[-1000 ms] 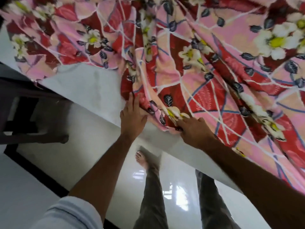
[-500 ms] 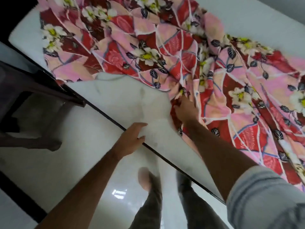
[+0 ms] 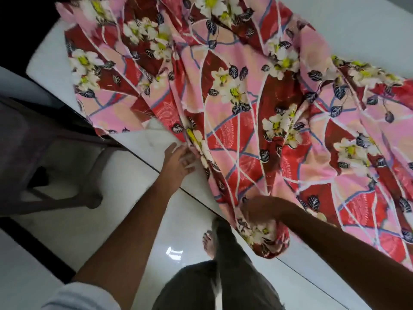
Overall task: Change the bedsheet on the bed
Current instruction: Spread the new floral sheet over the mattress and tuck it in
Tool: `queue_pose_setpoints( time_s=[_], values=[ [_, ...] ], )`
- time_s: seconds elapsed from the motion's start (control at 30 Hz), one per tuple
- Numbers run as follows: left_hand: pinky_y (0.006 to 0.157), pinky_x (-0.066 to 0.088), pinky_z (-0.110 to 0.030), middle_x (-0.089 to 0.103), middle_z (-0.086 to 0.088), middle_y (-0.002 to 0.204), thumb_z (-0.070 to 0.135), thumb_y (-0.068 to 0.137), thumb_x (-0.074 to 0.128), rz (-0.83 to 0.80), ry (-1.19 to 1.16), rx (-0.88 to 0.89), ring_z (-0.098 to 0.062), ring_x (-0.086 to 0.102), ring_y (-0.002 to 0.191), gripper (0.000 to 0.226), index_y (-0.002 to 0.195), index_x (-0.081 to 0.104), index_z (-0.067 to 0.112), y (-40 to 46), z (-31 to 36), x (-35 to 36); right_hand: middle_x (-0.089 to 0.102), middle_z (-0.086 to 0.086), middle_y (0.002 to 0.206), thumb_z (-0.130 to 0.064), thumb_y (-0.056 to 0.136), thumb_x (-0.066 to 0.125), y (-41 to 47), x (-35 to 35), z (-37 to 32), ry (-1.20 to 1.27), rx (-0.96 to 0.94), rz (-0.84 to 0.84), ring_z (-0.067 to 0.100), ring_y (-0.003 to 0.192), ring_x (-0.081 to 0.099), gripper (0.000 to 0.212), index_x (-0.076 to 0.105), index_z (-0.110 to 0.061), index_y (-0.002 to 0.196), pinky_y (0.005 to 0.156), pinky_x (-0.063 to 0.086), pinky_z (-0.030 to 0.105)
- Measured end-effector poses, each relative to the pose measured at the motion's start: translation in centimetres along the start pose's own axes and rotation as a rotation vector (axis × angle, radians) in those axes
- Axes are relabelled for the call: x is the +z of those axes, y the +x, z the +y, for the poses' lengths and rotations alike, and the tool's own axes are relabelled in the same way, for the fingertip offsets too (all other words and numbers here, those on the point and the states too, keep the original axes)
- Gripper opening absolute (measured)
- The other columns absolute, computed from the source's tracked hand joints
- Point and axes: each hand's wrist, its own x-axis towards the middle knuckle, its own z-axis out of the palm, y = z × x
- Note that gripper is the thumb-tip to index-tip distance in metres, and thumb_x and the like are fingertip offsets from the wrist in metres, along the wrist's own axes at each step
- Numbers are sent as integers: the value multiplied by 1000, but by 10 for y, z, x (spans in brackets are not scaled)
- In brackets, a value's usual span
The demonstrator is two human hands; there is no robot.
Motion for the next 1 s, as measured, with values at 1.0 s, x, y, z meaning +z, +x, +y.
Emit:
queue_pose_setpoints(
  time_s=[1.0],
  values=[
    [63,48,-35,61,-8,82,40,92,68,325,658,159,-23,57,75,32,97,60,9,138,183,-252,49,10,131,-59,69,77,242,-298,-257,-483,-10,720,34,118,50,86,45,-15,135,93,43,49]
  ],
)
